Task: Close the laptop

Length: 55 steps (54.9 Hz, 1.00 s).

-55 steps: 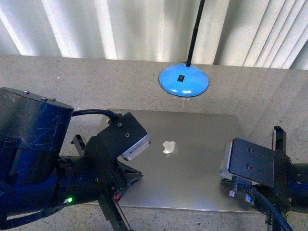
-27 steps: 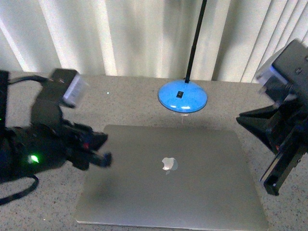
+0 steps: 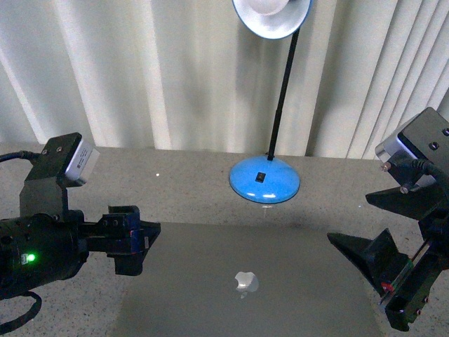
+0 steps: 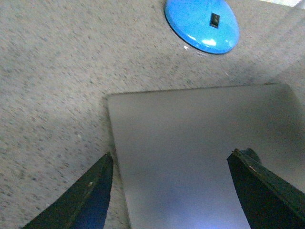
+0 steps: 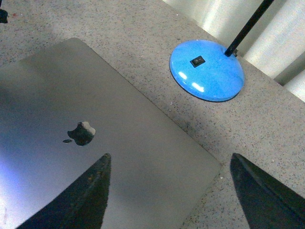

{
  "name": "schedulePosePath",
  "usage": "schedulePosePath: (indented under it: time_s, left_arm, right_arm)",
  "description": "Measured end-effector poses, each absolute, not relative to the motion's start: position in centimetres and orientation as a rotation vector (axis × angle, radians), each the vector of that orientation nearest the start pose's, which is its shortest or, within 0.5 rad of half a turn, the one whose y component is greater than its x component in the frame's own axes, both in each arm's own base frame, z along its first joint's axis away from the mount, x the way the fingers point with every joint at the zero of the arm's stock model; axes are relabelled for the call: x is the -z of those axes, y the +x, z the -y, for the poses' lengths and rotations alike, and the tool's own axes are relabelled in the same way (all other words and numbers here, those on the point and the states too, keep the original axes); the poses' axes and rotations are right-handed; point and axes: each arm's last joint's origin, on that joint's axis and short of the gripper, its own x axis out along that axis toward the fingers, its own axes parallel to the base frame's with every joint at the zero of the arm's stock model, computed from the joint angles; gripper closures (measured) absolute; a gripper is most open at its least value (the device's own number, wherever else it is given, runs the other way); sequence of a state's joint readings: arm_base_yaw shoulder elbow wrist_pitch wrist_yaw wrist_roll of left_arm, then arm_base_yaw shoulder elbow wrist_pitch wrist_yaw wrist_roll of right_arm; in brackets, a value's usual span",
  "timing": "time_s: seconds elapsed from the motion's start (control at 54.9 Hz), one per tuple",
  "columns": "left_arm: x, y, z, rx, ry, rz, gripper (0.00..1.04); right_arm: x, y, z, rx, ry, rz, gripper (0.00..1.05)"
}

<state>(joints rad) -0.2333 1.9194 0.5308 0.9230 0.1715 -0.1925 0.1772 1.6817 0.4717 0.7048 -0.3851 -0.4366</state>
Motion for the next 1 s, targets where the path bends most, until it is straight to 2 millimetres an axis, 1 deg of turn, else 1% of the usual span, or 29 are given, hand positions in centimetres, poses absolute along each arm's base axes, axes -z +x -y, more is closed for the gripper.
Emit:
schedulePosePath:
  time_s: [0.018,0.036,0.109,0.128,0.146,0.164,0.219,0.273,0.291,0.328,0.346,0.364,0.419,0.437,0.474,0.492,0.51,0.528,0.547,0.583,0.601,0.656,0.692,0.747,0.838,1.002]
  left_arm:
    - [-7.7,29.0,7.4,0.325,-0.161,-0.477,0.37]
    - [-7.5,28.8,7.2,0.287,-0.142,-0.44,0.41]
    - [-7.3,27.4,6.4,0.177,-0.089,-0.341,0.57]
    - [-7.4,27.2,6.2,0.157,-0.08,-0.32,0.6]
    - [-7.8,26.7,5.9,0.127,-0.073,-0.275,0.67]
    - [-8.0,26.5,5.7,0.114,-0.071,-0.255,0.7]
    - [-8.5,26.2,5.3,0.089,-0.072,-0.215,0.79]
    - [-8.7,25.9,5.1,0.069,-0.074,-0.196,0.85]
    - [-8.9,25.8,5.0,0.064,-0.075,-0.188,0.9]
    - [-8.9,25.7,5.0,0.064,-0.076,-0.185,0.95]
    - [-8.9,25.7,5.0,0.064,-0.076,-0.185,0.99]
    - [-8.9,25.7,5.0,0.065,-0.076,-0.185,1.02]
    - [-8.9,25.6,5.0,0.068,-0.077,-0.189,1.01]
    - [-8.9,25.6,5.0,0.067,-0.077,-0.189,1.01]
    - [-8.8,25.5,5.0,0.067,-0.077,-0.191,1.01]
    - [-8.8,25.4,4.9,0.067,-0.076,-0.192,1.01]
    - [-8.9,25.3,4.8,0.065,-0.075,-0.19,1.01]
    - [-9.3,24.4,4.2,0.071,-0.057,-0.191,1.01]
    - [-9.5,23.9,3.9,0.07,-0.055,-0.192,1.01]
    - [-10.6,22.0,2.8,0.051,-0.034,-0.175,1.01]
    - [-10.8,21.6,2.6,0.041,-0.032,-0.166,1.01]
    - [-12.7,18.9,1.4,-0.009,-0.027,-0.085,1.01]
    - [-13.7,17.9,1.3,-0.006,-0.024,-0.034,1.01]
    - [-14.4,17.2,0.8,0.018,-0.019,-0.011,1.01]
    - [-15.0,16.7,0.1,0.0,-0.015,-0.008,1.01]
    - [-16.0,15.8,0.0,0.003,-0.009,0.018,1.01]
  right_arm:
    - [-11.2,26.8,-5.9,-0.646,-0.36,-0.381,0.19]
    - [-11.0,26.9,-5.9,-0.612,-0.351,-0.381,0.19]
    - [-10.2,26.2,-5.9,-0.41,-0.305,-0.331,0.32]
    - [-10.0,25.8,-5.7,-0.356,-0.284,-0.317,0.35]
    - [-9.8,25.2,-5.4,-0.289,-0.264,-0.298,0.41]
    - [-9.8,24.9,-5.1,-0.245,-0.229,-0.287,0.44]
    - [-10.3,24.2,-4.5,-0.152,-0.175,-0.229,0.53]
    - [-11.0,23.6,-4.0,-0.096,-0.144,-0.174,0.61]
    - [-11.3,23.4,-3.8,-0.074,-0.119,-0.149,0.64]
    - [-11.8,23.0,-3.5,-0.046,-0.098,-0.116,0.69]
    - [-12.1,22.7,-3.3,-0.03,-0.084,-0.091,0.74]
    - [-12.5,22.2,-3.0,-0.019,-0.065,-0.066,0.79]
    - [-13.2,20.9,-2.5,-0.005,-0.04,-0.035,0.9]
    - [-13.3,20.7,-2.4,-0.004,-0.038,-0.032,0.92]
    - [-13.7,20.0,-2.1,-0.003,-0.029,-0.023,1.01]
    - [-13.8,19.5,-1.9,-0.002,-0.026,-0.022,1.02]
    - [-13.9,19.3,-1.9,-0.003,-0.023,-0.023,1.02]
    - [-14.0,19.0,-1.8,-0.006,-0.021,-0.023,1.02]
    - [-14.1,18.8,-1.7,-0.007,-0.021,-0.023,1.02]
    - [-14.2,18.5,-1.6,-0.011,-0.02,-0.023,1.02]
    - [-14.2,18.4,-1.6,-0.009,-0.02,-0.024,1.02]
    - [-14.3,17.8,-1.3,0.004,-0.017,-0.031,1.02]
    - [-14.6,17.3,-1.1,0.004,-0.015,-0.021,1.02]
    - [-14.8,16.8,-0.6,-0.036,-0.013,-0.018,1.02]
    - [-15.1,15.9,0.0,0.001,-0.011,-0.024,1.02]
    - [-16.0,14.8,0.0,-0.001,-0.011,-0.022,1.02]
